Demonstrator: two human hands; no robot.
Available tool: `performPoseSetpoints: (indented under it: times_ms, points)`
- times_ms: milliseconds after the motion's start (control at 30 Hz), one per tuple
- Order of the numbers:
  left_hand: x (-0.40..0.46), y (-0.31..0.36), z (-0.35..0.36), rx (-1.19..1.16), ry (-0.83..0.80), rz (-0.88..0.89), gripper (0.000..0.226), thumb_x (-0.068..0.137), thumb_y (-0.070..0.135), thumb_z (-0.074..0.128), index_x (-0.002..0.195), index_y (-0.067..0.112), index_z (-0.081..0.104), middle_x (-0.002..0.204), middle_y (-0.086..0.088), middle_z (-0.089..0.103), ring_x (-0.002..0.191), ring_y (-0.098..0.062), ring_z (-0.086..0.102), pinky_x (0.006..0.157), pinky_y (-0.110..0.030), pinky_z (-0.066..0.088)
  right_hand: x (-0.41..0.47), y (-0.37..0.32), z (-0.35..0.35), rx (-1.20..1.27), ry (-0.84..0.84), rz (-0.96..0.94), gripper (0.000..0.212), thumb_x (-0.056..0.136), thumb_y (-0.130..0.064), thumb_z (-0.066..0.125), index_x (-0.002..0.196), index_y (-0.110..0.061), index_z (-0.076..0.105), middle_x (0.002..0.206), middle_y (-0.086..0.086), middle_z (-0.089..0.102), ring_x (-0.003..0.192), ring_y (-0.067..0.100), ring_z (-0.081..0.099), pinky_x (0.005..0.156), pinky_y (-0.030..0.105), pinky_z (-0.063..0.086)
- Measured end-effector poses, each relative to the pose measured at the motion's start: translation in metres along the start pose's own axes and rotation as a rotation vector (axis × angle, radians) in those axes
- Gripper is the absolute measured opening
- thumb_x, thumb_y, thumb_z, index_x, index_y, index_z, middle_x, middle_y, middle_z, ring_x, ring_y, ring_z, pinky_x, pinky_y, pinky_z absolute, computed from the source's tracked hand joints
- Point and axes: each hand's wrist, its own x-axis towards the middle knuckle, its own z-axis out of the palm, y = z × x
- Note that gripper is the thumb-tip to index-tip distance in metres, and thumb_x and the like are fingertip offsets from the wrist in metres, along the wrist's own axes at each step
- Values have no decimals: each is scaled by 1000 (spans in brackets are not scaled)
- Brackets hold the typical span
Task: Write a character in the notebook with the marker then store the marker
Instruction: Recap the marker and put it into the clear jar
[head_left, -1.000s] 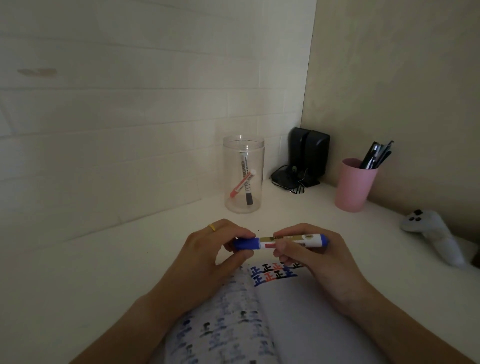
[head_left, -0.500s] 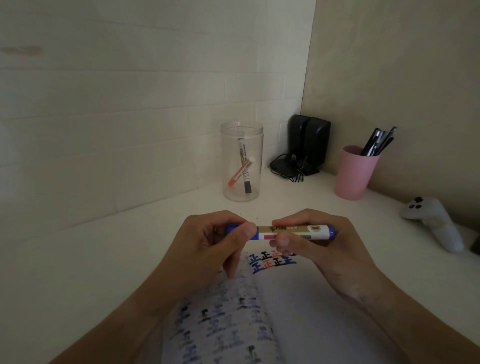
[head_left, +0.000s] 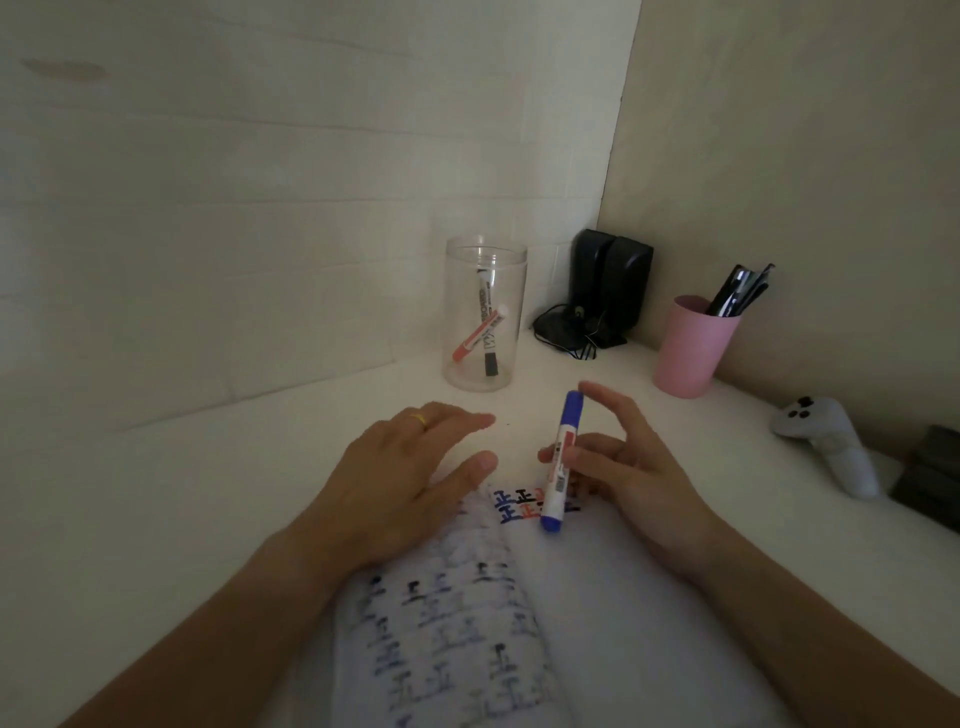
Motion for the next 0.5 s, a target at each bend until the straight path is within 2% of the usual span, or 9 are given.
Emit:
performPoseSetpoints:
  times_ms: [167,267,300,367,433,500]
  points:
    - [1,-19,7,83,-102,-74,63,92,70,20,135,40,55,137,13,59,125,-12,53,100,-36,46,1,-2,5,-79,40,55,61,93,-1,63,143,-32,49,95,12,81,81,20,74,70,31,57]
    - [0,-19,5,78,-113,-88,68,89,73,15,131,41,57,134,15,60,122,-10,54,99,-36,47,4,-22,12,-151,58,85,64,92,-2,65,145,-32,46,96,12,81,93,35,74,80,40,60]
    - [0,-19,4,68,-121,-94,69,88,73,14,130,40,57,134,15,60,122,-9,54,99,-36,47,9,-35,15,-174,79,44,65,90,-2,67,144,-31,45,98,13,80,98,37,73,85,44,59]
    - [0,-17,2,62,-131,-102,73,86,73,12,130,39,58,133,14,60,121,-10,54,98,-37,47,29,-68,20,-142,170,-104,67,88,0,71,141,-29,43,101,18,77,99,33,74,85,42,61]
    - [-1,-17,2,64,-124,-101,73,86,73,12,130,38,58,133,14,61,121,-10,55,98,-37,48,58,-105,25,-137,308,-279,67,87,0,73,136,-27,38,101,17,75,93,25,76,80,35,63]
    - [-1,-17,3,54,-118,-104,72,86,72,12,128,38,59,133,14,61,120,-10,56,96,-37,49,88,-132,32,-241,451,-444,61,89,-3,70,133,-22,33,92,12,76,79,18,76,72,24,62]
